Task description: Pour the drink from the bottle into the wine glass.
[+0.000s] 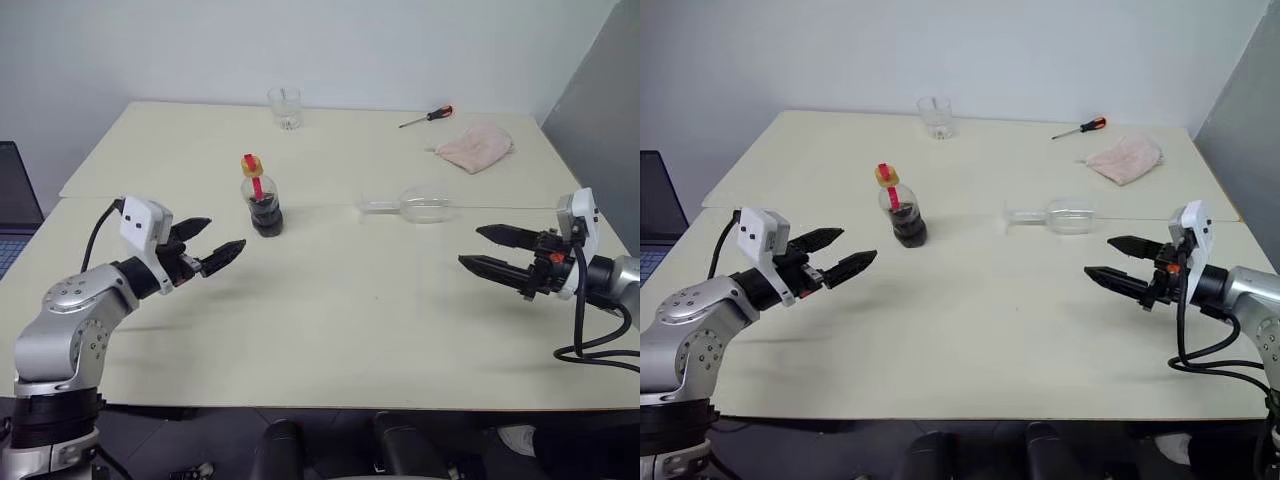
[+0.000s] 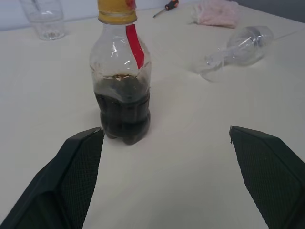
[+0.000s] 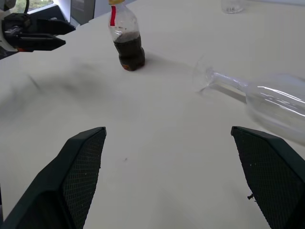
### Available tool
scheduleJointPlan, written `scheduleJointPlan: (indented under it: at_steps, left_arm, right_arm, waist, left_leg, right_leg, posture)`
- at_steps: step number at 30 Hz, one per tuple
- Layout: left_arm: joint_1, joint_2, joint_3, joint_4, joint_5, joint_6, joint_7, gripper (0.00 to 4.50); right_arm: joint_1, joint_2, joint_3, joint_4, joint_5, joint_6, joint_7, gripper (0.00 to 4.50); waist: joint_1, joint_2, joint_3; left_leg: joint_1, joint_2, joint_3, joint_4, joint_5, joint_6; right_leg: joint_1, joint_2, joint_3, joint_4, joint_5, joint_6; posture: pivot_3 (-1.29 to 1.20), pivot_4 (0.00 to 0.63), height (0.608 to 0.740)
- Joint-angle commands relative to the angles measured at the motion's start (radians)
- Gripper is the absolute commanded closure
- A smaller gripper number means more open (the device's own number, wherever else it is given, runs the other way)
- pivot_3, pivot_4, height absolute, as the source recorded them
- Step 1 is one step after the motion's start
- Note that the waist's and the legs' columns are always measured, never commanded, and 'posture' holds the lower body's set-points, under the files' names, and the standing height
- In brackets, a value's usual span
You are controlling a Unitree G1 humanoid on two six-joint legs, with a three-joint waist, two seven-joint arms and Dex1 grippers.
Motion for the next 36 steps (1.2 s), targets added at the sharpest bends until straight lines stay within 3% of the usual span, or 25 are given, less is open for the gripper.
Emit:
scheduleJointPlan:
  at_steps: [1, 7, 18, 36]
  left_arm:
    - [-0.049, -0.069, -0.033, 0.062, 0.084, -0.119, 0.084, 0.03]
    - [-0.076, -0.159, -0.086, 0.114, 0.148, -0.187, 0.138, 0.03]
    - [-0.165, -0.233, -0.141, 0.316, 0.252, -0.339, 0.179, 0.03]
    - [-0.439, -0.270, -0.197, 0.802, 0.364, -0.617, 0.174, 0.03]
  right_arm:
    - [-0.028, 0.023, 0.013, -0.113, 0.066, 0.022, -0.025, 0.00]
    - [-0.052, 0.065, 0.063, -0.199, 0.097, 0.049, -0.088, 0.00]
    - [-0.049, 0.123, 0.148, -0.287, 0.108, 0.056, -0.172, 0.00]
    - [-0.023, 0.117, 0.123, -0.323, 0.117, 0.052, -0.228, 0.00]
  waist:
    - [0.003, 0.000, 0.000]
    - [0.004, -0.001, 0.000]
    - [0.007, -0.001, 0.000]
    - [0.007, -0.002, 0.000]
  left_leg:
    - [0.000, 0.000, 0.000, 0.000, 0.000, 0.000]
    - [-0.001, 0.000, 0.000, 0.001, 0.000, 0.000]
    - [-0.001, 0.000, -0.001, 0.002, 0.000, 0.000]
    - [-0.002, -0.001, -0.002, 0.003, 0.000, 0.000]
  right_leg:
    - [0.000, 0.000, 0.000, 0.000, 0.000, 0.000]
    - [0.000, 0.000, 0.000, -0.001, 0.000, 0.000]
    - [0.001, 0.000, -0.001, 0.000, 0.000, 0.000]
    - [0.002, 0.001, -0.002, 0.000, 0.001, 0.001]
  posture:
    - [0.00, 0.150, 0.740]
    - [0.00, 0.150, 0.740]
    - [0.00, 0.150, 0.740]
    - [0.00, 0.150, 0.740]
